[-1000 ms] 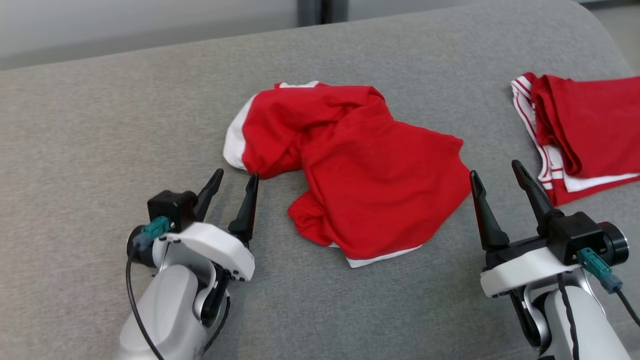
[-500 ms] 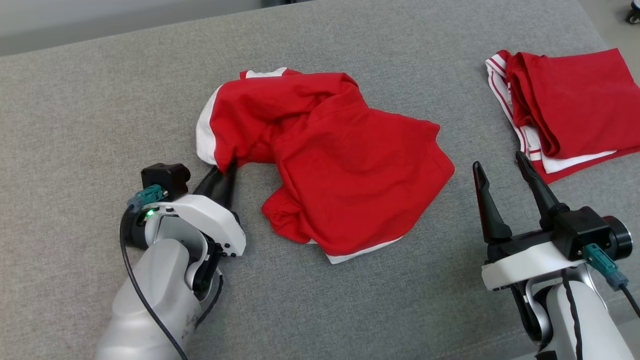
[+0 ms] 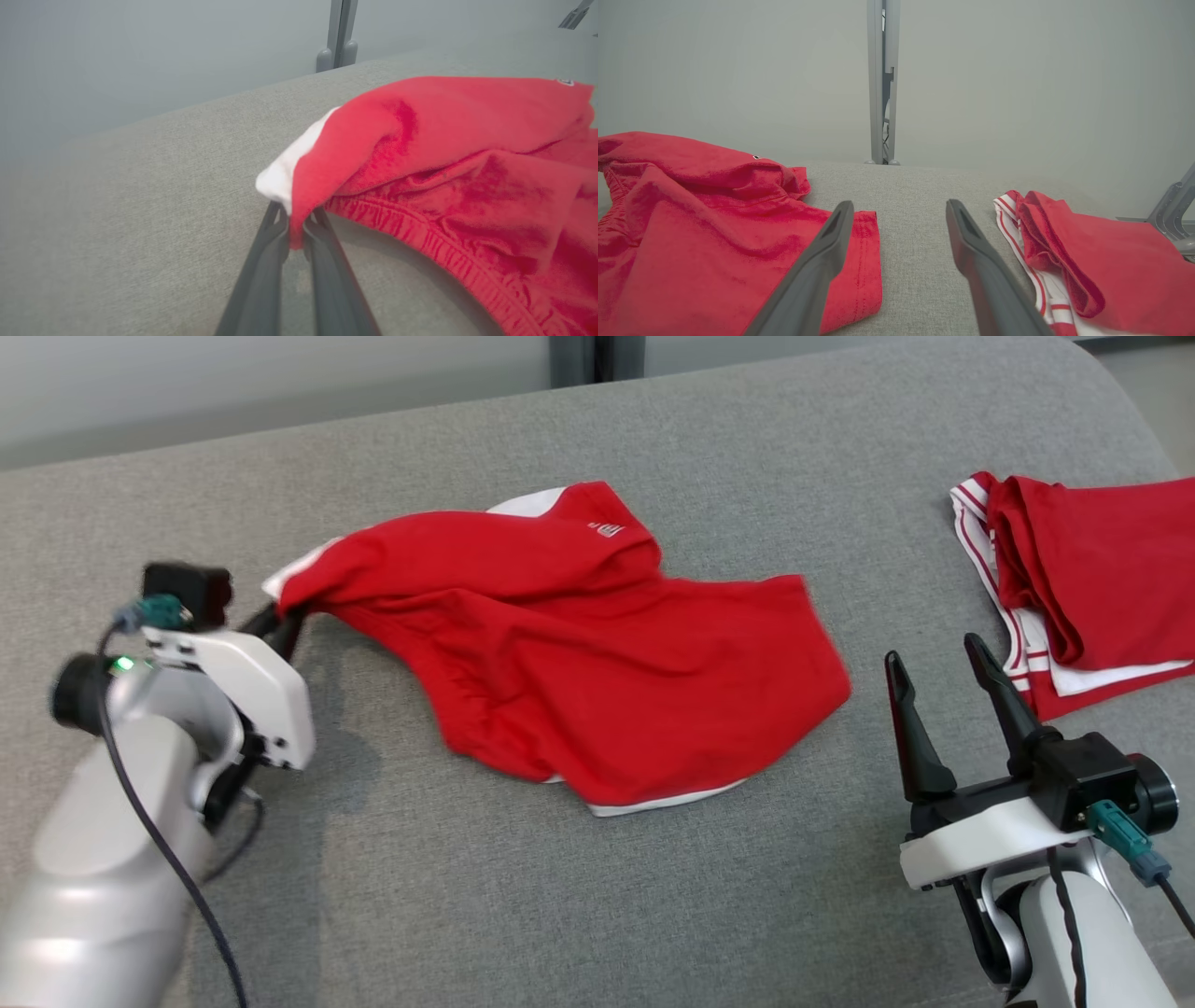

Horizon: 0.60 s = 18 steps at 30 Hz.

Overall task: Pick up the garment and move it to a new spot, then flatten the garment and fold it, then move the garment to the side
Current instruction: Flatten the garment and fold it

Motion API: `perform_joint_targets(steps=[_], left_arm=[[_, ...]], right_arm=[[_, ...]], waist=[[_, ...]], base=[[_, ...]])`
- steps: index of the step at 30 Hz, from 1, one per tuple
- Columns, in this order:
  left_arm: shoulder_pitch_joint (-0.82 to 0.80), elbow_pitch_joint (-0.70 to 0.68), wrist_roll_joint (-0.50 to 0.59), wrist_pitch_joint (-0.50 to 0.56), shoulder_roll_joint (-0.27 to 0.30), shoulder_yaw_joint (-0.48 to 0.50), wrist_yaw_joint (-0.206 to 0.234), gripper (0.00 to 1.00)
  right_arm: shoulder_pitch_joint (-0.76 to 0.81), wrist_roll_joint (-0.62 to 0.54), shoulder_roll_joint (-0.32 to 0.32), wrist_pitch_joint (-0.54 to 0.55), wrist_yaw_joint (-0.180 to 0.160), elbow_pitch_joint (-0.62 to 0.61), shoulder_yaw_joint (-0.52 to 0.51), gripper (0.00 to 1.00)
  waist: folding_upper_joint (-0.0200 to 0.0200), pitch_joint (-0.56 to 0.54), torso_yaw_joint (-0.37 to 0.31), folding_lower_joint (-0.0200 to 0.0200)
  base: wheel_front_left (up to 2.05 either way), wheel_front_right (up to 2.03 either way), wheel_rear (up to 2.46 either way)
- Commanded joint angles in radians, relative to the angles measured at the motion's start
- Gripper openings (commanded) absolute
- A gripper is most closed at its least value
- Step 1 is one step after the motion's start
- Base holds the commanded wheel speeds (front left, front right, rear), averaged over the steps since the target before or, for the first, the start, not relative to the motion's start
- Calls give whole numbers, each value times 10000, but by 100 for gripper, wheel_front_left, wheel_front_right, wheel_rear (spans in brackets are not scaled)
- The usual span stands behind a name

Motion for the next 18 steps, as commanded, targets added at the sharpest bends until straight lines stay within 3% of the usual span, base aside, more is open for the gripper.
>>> perform_joint_targets(steps=[1,7,10,11,12,18], left_arm=[[-305,-242,58,428,331,-120,-66,0],[-547,-1317,-555,2918,1451,-1019,-68,0],[-548,-1731,-837,3771,1745,-1180,-71,0],[-521,-1845,-882,3897,1809,-1163,-70,40],[-471,-1930,-895,3973,1876,-1135,30,100],[-42,-2440,-996,3541,1790,-850,740,100]], right_arm=[[58,12,-46,-58,-3,30,18,100],[29,147,-43,-40,-3,120,199,100],[23,186,-44,-40,-3,186,263,100],[17,197,-46,-39,-3,213,292,100],[10,214,-45,-40,-3,245,315,100],[103,180,-42,-39,-3,346,302,100]], waist=[[0,-100,84,0],[0,-259,130,0],[0,-344,122,0],[0,-374,109,0],[0,-407,94,0],[0,-666,135,0]], base=[[0,0,0],[0,0,0],[0,0,0],[0,0,0],[0,0,0],[0,0,0]])
